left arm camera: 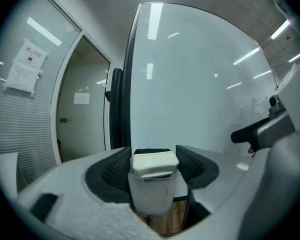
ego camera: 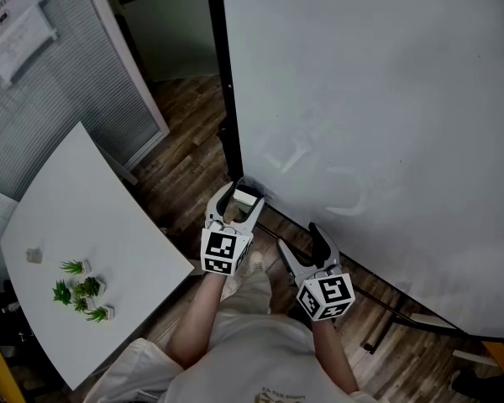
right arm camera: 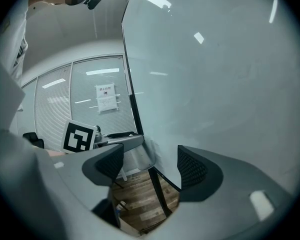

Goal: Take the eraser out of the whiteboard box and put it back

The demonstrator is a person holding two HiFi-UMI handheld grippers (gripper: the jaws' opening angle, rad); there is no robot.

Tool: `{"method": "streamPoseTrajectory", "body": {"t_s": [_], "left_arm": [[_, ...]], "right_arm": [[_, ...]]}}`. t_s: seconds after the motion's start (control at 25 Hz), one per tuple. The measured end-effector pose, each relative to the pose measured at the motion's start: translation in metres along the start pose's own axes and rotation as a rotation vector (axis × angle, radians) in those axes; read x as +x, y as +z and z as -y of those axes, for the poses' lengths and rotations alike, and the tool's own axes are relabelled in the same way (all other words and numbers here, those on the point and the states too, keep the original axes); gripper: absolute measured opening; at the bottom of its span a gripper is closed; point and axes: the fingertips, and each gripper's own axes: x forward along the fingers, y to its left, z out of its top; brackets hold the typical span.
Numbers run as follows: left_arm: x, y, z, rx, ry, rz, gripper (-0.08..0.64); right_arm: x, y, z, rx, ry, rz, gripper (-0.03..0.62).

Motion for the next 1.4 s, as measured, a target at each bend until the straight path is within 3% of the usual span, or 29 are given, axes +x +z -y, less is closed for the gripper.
{"method": "streamPoseTrajectory", "body": {"t_s": [1.4], "left_arm": [[-0.003,-0.001,0.0,-0.009,0.001,-0.015,0.261]], "right_arm": [[-0.012,0.008,-0.005,-0.006,-0.024,0.025,0.327]]}}
